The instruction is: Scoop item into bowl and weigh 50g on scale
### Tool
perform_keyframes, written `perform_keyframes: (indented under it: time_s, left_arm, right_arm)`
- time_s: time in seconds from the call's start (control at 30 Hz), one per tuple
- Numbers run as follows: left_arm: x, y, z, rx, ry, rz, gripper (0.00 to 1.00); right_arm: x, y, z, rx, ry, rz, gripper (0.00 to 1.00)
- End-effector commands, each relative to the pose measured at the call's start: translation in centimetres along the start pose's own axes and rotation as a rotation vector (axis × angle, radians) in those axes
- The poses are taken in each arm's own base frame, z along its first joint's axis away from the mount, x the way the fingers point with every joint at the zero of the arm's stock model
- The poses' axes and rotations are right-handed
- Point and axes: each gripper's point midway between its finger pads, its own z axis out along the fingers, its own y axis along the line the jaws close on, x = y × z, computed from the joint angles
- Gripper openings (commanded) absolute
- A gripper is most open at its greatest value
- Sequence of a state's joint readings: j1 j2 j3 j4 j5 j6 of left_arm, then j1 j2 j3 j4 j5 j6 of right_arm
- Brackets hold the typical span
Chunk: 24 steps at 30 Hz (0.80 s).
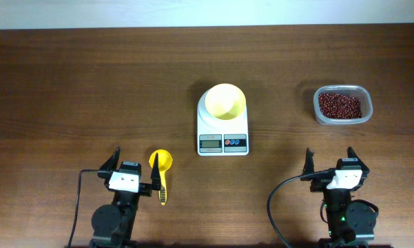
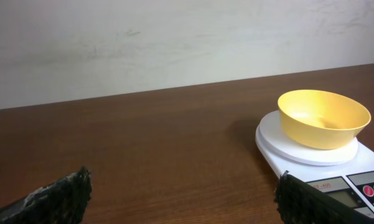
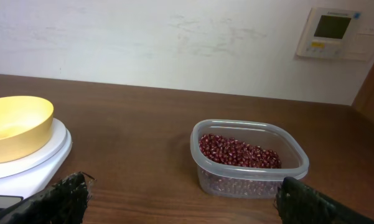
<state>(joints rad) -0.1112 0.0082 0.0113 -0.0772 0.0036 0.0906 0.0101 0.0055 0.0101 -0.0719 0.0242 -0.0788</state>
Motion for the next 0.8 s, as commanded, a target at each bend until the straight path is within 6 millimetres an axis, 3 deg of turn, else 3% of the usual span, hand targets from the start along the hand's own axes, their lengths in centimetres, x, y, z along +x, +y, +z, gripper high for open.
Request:
perform_keyframes:
  time_s: [0.0, 0.53, 0.77]
  left_arm:
    - [0.2, -0.1, 0.0, 0.005, 0.008, 0.020, 0.99]
    - [0.2, -0.2, 0.0, 0.010, 0.006, 0.008, 0.99]
    - [-2.6, 0.0, -1.4, 0.015, 0.032, 0.008, 0.99]
  right_arm:
    - [0.3, 0.4, 0.0, -0.021, 0.009, 0.000, 0.99]
    - [0.3, 0.4, 0.0, -0.021, 0.009, 0.000, 0.99]
    - [0.3, 0.4, 0.0, -0.021, 0.009, 0.000, 0.99]
